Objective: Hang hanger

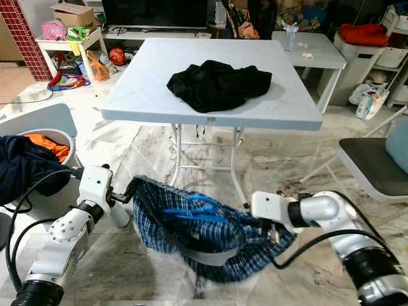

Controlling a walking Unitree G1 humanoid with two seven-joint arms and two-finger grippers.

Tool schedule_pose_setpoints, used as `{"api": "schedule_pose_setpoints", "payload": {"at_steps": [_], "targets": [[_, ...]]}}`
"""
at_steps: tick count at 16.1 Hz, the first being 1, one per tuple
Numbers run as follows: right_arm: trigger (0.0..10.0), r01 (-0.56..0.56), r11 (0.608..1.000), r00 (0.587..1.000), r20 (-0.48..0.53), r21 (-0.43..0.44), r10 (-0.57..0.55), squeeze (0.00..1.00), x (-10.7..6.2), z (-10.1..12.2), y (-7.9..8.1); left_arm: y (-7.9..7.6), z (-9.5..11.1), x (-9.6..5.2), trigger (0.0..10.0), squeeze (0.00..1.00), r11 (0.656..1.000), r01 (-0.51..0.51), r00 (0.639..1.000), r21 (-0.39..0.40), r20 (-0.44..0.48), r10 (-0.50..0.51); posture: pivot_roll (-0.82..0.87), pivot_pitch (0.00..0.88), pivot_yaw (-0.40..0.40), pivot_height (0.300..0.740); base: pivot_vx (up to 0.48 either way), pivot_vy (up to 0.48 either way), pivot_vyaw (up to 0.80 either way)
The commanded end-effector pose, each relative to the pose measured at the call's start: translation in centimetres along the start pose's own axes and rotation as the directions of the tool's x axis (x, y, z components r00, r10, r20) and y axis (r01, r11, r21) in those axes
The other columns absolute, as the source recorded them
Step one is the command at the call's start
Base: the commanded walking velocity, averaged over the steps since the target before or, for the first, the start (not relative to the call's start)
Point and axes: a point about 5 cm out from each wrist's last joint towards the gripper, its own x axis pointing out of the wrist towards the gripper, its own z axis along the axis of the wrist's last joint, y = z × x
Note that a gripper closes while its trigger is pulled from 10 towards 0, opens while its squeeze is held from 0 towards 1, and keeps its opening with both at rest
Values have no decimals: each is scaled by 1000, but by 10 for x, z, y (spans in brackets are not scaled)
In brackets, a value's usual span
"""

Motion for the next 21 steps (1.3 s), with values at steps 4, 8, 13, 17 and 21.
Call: {"api": "schedule_pose_setpoints", "payload": {"at_steps": [4, 8, 13, 17, 21], "targets": [[10000, -75, 997, 997, -1, 23, 75, 0, -26, -10, 4, 14, 5, 0, 10000, 0, 999, -30, 1000, 13, 0, 30, -69, 0, 2, 740, 0, 0, 0], [10000, 116, 993, 988, -106, -9, -117, 0, -44, -18, -20, 14, 0, -1, 10000, 0, 1000, -16, 1000, 3, -26, 16, -79, 0, 11, 740, 0, 0, 0], [10000, 314, 949, 944, -90, -44, -316, 0, -50, -9, -44, 11, -1, 0, 10000, 0, 1000, -5, 999, -2, -36, 5, -83, 0, 14, 740, 0, 0, 0], [10000, 7, 999, 993, -120, 53, 0, 0, -85, -28, -12, 23, -5, -5, 10000, 0, 999, -47, 997, 0, -53, 47, -84, 0, 12, 740, 0, 0, 0], [10000, 90, 996, 987, -136, 28, -85, 0, -91, -27, -18, 11, -4, -1, 10000, 0, 999, -29, 999, -18, -37, 29, -107, 0, 24, 740, 0, 0, 0]]}}
